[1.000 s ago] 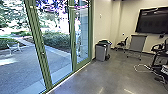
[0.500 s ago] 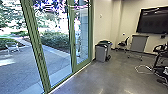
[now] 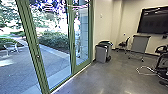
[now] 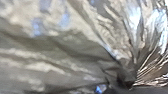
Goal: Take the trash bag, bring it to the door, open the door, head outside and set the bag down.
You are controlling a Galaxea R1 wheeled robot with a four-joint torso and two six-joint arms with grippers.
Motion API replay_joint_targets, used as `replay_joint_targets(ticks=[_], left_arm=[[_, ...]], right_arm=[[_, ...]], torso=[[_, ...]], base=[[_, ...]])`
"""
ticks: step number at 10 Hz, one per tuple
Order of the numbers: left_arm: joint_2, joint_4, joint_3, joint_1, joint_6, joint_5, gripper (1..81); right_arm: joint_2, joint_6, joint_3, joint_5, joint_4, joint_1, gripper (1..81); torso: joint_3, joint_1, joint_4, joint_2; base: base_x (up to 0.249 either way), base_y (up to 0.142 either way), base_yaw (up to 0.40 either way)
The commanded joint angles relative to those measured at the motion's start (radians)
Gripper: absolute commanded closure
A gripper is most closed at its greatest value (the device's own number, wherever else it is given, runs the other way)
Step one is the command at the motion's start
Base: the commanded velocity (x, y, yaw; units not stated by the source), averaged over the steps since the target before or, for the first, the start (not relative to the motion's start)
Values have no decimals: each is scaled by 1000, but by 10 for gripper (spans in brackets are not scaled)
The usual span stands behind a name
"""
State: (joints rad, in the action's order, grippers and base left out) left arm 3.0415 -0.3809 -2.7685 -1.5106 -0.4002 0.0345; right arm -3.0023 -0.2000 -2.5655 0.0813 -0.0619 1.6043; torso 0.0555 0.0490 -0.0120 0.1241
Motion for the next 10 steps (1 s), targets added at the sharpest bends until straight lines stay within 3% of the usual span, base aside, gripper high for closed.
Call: replay_joint_targets(ticks=[1, 10], left_arm=[[1, 10, 0, 51, -11, -54, 811], [4, 16, 0, 51, -11, -53, 811]], right_arm=[[-9, 4, 7, -52, -10, -42, 10], [-16, 5, -7, -52, -12, -40, 10]], torso=[[0, 0, 0, 0], [0, 0, 0, 0]], base=[[149, 0, 0], [150, -63, 0]])
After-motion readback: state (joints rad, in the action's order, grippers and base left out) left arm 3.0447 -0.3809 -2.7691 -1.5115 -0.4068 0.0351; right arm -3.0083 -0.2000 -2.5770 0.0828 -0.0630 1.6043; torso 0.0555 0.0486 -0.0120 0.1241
